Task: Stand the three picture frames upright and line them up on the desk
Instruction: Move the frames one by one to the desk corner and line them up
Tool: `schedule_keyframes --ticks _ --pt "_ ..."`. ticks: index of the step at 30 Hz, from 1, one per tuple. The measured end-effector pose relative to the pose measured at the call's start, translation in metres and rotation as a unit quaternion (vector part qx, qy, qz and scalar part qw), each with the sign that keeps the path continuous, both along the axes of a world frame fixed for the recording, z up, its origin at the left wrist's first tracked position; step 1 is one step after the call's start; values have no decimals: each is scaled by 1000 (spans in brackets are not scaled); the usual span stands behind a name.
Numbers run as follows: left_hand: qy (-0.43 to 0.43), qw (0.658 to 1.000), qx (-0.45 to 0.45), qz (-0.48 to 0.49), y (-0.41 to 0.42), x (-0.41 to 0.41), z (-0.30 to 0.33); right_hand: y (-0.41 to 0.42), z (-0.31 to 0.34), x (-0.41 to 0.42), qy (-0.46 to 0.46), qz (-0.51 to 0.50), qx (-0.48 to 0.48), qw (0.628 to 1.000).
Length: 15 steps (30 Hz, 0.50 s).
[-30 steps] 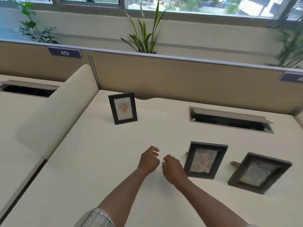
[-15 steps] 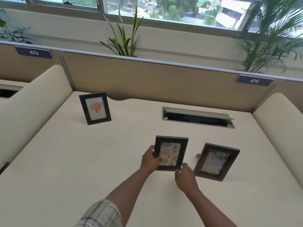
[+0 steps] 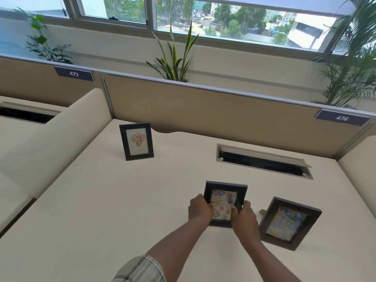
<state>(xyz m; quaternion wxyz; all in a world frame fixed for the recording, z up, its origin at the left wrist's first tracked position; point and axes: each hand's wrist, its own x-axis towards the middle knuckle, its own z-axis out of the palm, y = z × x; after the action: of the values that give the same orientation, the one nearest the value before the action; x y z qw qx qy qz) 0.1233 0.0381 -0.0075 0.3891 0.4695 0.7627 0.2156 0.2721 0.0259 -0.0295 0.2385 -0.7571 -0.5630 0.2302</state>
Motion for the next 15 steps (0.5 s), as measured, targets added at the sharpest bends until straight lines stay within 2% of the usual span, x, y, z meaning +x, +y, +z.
schedule_keyframes --ticks 5,10,15 --pt "-18 996 33 80 8 -18 4 22 0 -22 -2 15 31 999" --pt "-56 977 89 188 37 -54 15 73 16 -65 12 53 44 998" --pt "-74 963 124 229 82 -92 27 136 28 -110 22 79 52 995"
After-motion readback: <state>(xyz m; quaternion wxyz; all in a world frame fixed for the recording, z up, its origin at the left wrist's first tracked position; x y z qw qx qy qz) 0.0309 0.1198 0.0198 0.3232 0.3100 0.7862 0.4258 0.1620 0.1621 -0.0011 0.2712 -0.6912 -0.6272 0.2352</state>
